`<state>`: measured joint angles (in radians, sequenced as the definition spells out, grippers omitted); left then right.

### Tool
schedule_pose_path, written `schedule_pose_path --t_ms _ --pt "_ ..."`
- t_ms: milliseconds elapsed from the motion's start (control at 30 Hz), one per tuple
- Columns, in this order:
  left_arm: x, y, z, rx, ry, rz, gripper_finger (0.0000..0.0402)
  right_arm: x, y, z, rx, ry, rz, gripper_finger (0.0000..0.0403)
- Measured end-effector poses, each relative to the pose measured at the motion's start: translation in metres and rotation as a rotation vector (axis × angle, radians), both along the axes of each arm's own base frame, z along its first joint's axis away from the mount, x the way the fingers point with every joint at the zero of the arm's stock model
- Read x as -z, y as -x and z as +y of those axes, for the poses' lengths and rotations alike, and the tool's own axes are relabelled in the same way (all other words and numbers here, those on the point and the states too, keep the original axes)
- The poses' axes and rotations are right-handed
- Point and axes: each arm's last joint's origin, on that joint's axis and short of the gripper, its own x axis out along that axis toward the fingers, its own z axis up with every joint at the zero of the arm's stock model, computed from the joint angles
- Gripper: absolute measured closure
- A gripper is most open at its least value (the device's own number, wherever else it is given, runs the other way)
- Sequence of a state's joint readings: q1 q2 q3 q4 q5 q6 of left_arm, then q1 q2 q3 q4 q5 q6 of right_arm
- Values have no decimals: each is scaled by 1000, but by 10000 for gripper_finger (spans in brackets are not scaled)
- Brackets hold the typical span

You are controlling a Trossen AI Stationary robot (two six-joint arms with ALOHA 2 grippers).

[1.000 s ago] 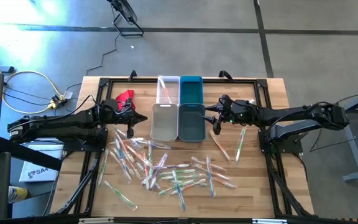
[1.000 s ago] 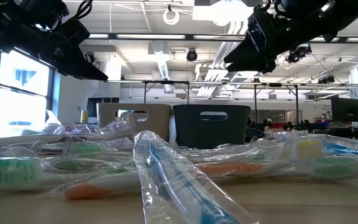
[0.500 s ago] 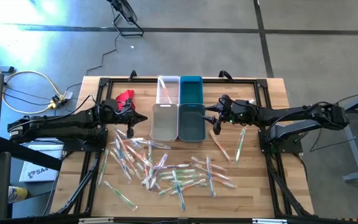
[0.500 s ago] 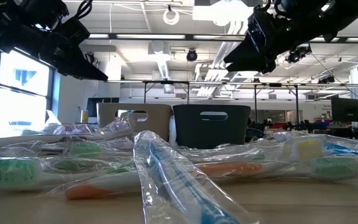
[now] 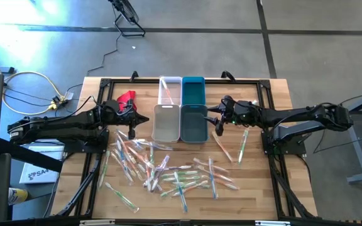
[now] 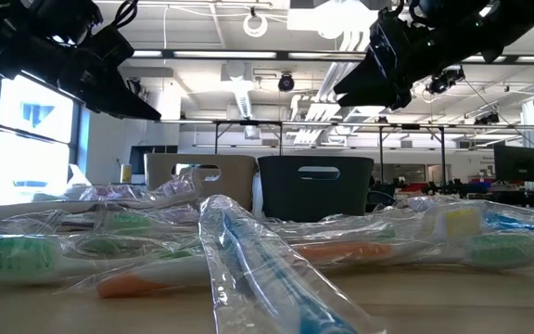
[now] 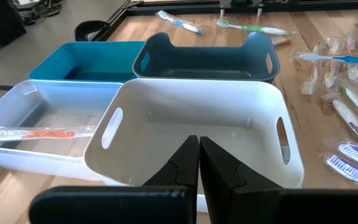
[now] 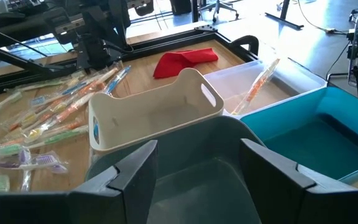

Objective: Pick & Place Toothbrushes
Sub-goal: Put the orange toothbrush into the transparent bin

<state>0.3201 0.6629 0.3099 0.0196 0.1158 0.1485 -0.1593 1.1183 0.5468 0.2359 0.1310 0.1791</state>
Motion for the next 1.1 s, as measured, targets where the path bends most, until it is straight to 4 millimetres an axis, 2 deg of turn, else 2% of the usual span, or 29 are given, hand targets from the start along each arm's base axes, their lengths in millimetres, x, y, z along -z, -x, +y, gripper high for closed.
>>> schedule_pose_path --t_ms 500,833,1100 --pt "0 0 0 0 0 0 394 -7 -2 2 37 -15 -80 186" --pt "0 0 0 -1 0 0 394 -4 -3 24 63 22 -44 186" --pt "0 0 0 0 -4 1 394 14 4 40 50 -109 118 186"
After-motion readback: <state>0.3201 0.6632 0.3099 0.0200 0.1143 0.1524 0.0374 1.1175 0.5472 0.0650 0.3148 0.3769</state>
